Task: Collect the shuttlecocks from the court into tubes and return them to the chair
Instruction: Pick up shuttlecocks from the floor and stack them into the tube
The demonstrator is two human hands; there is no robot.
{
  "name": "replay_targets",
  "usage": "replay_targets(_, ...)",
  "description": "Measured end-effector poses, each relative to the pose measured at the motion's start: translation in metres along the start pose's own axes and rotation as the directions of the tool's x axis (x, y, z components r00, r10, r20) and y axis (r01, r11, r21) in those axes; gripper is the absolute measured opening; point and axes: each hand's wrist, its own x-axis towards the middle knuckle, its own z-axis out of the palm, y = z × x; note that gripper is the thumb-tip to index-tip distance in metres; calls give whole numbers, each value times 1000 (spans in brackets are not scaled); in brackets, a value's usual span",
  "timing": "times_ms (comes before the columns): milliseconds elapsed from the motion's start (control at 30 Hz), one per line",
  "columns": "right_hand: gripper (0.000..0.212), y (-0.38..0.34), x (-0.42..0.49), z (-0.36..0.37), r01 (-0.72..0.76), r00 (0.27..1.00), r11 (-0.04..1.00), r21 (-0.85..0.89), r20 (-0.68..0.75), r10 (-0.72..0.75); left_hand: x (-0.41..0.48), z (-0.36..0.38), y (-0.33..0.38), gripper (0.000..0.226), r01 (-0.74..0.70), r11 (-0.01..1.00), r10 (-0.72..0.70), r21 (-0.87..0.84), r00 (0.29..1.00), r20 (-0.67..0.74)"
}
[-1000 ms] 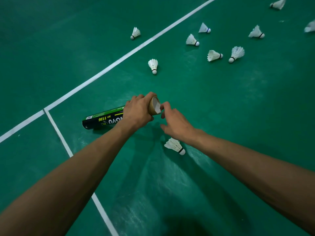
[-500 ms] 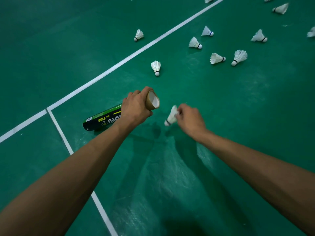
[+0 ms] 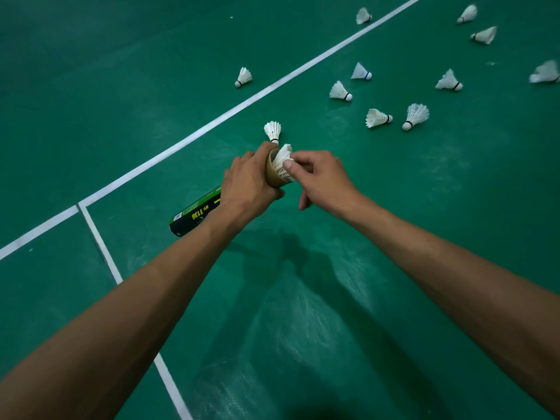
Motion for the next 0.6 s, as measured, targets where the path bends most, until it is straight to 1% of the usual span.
replay_targets(67, 19, -2, 0, -10, 37, 998, 993, -113, 54, -31, -2, 1, 4, 80, -18, 1000, 18, -1, 1000, 2)
replay_targets(100, 21, -2, 0, -13, 34, 996, 992, -124, 85, -24, -2, 1, 7, 79, -23, 1000, 23, -7, 1000, 1)
replay_targets(167, 26, -3, 0, -19, -19, 978, 998, -64, 207, 32, -2, 2, 15, 78, -36, 999, 36, -24, 999, 6)
replay_targets(233, 28, -2, 0, -23, -86, 933, 995, -43, 348, 96, -1, 4, 22, 74, -64, 997, 64, -39, 998, 10)
replay_targets(300, 25, -1, -1, -28, -69, 913, 994, -88, 397, 98, -2, 8, 28, 68, -87, 995, 88, -52, 996, 14)
replay_targets(333, 25, 0, -2, -30, -41, 922, 994, -105, 379, 78, -2, 10, 30, 67, -94, 994, 95, -56, 995, 13)
replay_targets(367, 27, 1, -3, -33, -10, 948, 994, -112, 316, 45, -1, 11, 32, 68, -97, 994, 97, -56, 995, 8)
replay_targets(433, 33, 3, -3, -39, 34, 997, 993, -109, 72, -26, 2, 10, 37, 75, -87, 995, 87, -49, 996, -5)
replay_targets(467, 37, 4, -2, -42, 44, 998, 993, -109, -46, -49, 4, 9, 39, 78, -82, 995, 81, -52, 997, -10)
replay_targets(500, 40, 3, -1, -45, 45, 993, 993, -111, -107, -57, 5, 9, 41, 80, -78, 995, 78, -59, 997, -13)
replay_targets(533, 42, 1, -1, -47, 45, 993, 993, -114, -101, -56, 6, 8, 43, 81, -80, 994, 79, -68, 997, -15)
replay_targets(600, 40, -4, -4, -48, 39, 998, 992, -117, 46, -34, 5, 9, 46, 80, -103, 992, 102, -77, 995, -11)
